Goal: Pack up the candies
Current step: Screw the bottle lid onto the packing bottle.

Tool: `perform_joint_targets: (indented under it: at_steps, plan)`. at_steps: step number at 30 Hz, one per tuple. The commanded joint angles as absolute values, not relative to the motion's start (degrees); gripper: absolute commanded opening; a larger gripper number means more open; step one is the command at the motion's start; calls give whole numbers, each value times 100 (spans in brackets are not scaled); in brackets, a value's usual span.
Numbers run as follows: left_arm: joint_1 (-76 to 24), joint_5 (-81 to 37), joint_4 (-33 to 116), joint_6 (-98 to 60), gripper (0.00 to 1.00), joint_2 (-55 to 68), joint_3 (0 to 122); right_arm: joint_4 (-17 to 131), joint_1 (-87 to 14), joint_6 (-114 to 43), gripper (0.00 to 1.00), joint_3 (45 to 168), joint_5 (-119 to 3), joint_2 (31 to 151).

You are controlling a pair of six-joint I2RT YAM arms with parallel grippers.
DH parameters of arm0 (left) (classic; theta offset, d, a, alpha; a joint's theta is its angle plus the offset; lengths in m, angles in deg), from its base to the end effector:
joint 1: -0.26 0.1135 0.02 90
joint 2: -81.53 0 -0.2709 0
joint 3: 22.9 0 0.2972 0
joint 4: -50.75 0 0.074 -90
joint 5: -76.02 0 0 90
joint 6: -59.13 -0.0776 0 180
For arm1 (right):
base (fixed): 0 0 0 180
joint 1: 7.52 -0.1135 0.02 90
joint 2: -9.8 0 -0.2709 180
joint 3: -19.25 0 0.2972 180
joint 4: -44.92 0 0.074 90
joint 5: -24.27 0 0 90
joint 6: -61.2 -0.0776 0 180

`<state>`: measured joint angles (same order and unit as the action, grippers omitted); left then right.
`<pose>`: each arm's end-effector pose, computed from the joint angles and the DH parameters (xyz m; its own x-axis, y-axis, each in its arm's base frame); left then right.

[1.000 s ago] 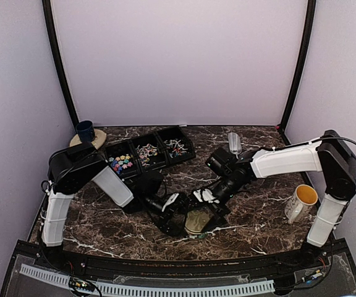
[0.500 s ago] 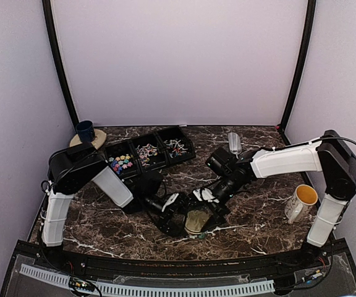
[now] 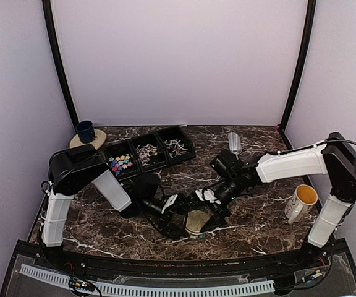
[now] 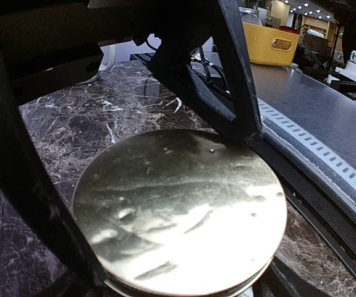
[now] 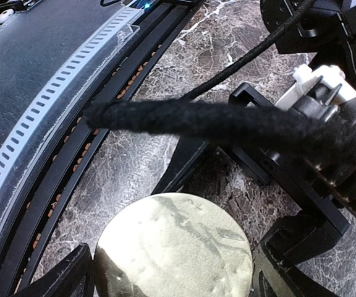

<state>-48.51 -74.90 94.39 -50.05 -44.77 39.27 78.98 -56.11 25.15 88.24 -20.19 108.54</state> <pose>0.2223 -0.3566 0.0253 0.0795 0.1516 -0.9852 0.9306 -0.3654 0.0188 0.2071 0.3185 0.1186 0.2439 -0.5796 -0.7775 -0.9116 -0.4105 0.0201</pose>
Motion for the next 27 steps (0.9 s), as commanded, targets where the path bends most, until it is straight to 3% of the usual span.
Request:
perform_joint_targets:
  at_steps: [1, 13, 20, 27]
  plan:
    - [-4755, -6477, 9334, -4443, 80, -4423, 3857, 7472, -5628, 1859, 83, 8614, -2526, 10738]
    - [-4755, -5460, 9587, -3996, 80, -4450, 3854, 6610, -5662, 946, 82, 8186, -3243, 10655]
    - [-4755, -5289, 9594, -4041, 84, -4468, 3835, 6433, -5595, 562, 90, 8143, -3785, 10170]
    - [-4756, -4351, 9360, -3939, 84, -4509, 3958, 6380, -5228, -348, 97, 8082, -4774, 9250]
